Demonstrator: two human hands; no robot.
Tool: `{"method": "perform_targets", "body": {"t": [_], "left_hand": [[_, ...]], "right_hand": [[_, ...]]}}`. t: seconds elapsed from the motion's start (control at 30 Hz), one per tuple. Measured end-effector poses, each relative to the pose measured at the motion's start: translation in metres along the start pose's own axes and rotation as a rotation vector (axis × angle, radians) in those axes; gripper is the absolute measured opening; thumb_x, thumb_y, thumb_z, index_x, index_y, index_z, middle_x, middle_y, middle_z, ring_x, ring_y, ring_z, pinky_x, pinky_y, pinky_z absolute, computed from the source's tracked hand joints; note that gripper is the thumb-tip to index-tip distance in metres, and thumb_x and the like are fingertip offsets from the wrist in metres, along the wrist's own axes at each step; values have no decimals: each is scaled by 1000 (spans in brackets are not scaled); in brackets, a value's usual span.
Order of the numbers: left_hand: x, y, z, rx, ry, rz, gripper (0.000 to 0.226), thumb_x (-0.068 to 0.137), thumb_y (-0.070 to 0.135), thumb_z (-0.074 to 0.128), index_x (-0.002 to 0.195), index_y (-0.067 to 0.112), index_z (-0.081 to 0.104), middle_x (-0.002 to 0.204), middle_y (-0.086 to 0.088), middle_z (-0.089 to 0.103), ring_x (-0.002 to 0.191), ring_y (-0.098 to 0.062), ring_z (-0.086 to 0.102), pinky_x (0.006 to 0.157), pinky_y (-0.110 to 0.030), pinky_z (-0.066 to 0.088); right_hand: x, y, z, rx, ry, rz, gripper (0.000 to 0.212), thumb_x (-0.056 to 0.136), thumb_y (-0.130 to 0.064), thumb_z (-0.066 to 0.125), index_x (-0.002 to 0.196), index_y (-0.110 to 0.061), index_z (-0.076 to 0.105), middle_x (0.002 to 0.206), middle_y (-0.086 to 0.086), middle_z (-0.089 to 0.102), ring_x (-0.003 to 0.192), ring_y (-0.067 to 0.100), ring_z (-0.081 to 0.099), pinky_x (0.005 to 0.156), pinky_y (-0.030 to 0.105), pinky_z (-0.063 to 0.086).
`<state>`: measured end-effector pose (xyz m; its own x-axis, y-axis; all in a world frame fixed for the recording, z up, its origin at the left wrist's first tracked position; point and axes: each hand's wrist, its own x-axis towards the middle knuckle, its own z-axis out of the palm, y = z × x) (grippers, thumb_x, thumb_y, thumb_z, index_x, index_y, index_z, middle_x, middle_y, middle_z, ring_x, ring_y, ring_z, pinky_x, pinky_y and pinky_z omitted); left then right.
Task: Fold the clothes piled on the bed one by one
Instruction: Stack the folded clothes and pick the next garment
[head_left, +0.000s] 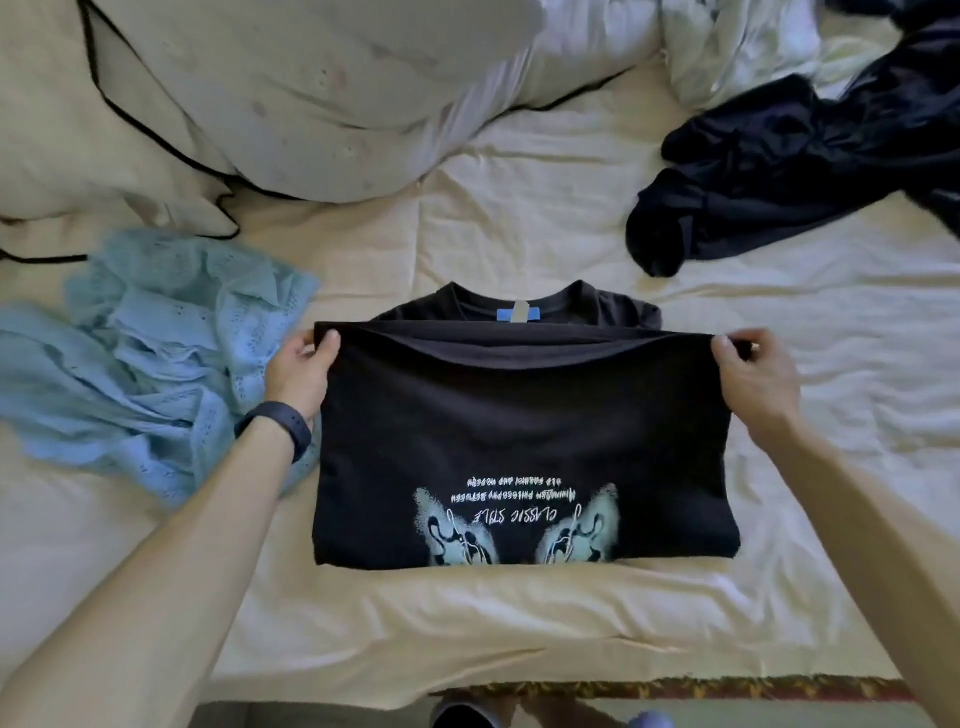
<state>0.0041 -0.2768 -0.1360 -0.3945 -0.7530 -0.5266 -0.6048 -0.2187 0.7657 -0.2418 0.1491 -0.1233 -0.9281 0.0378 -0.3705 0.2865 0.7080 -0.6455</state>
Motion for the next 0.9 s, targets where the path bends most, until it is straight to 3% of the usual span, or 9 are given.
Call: {"method": "perform_targets", "body": {"t": [0.07,0.13,0.2,0.3,0.47,0.63,0.8,0.9], "left_hand": [[21,-4,11,48,81,19,12,95,42,63,87,33,64,98,4,68,100,-20,64,92,-36,51],[41,-11,19,163,129,19,30,96,44,58,73,25,56,77,6,57,83,-22,56,75,-34,44],[55,-15,25,343,160,25,38,99,41,52,71,16,50,66,3,48,77,-26,50,69,-36,38],[63,-20,35,436,207,46,32,100,46,47,89,17,55,72,6,53,80,-24,52,73,-34,38],[56,-17,39,431,318,140,37,98,55,46,106,21,60,87,4,60,82,-21,53,78,-34,41],[53,-7,46,333,394,183,33,99,54,45,105,23,55,88,1,56,77,-20,52,73,-33,41],[65,-4,48,646,293,80,30,96,61,40,98,34,52,96,12,63,92,-26,61,81,-40,49],[56,2,52,668,309,54,41,90,70,38,101,33,54,95,13,61,87,-19,55,77,-34,42]], "right_hand": [[23,-3,12,59,27,25,16,95,-40,57,101,-26,61,94,-2,63,87,17,59,76,32,46],[42,-2,21,39,27,37,19,96,-42,53,100,-25,61,93,-4,62,88,17,58,76,31,43],[57,0,27,-43,17,27,21,98,-43,50,102,-25,60,97,-4,62,92,18,57,80,31,41],[68,1,38,-20,-7,21,19,98,-43,54,100,-26,62,96,-8,65,93,16,60,82,30,44],[72,-1,44,145,37,49,10,92,-42,65,92,-32,65,87,-17,65,80,-2,61,79,25,49],[82,-7,48,179,111,3,22,91,-48,58,99,-27,63,91,-16,64,84,0,60,83,23,48],[93,-12,60,99,65,15,17,95,-44,61,100,-28,64,99,-7,68,90,8,62,81,21,44],[85,-14,58,147,51,67,25,86,-59,65,95,-36,61,94,-15,68,83,-1,63,77,18,46]]}}
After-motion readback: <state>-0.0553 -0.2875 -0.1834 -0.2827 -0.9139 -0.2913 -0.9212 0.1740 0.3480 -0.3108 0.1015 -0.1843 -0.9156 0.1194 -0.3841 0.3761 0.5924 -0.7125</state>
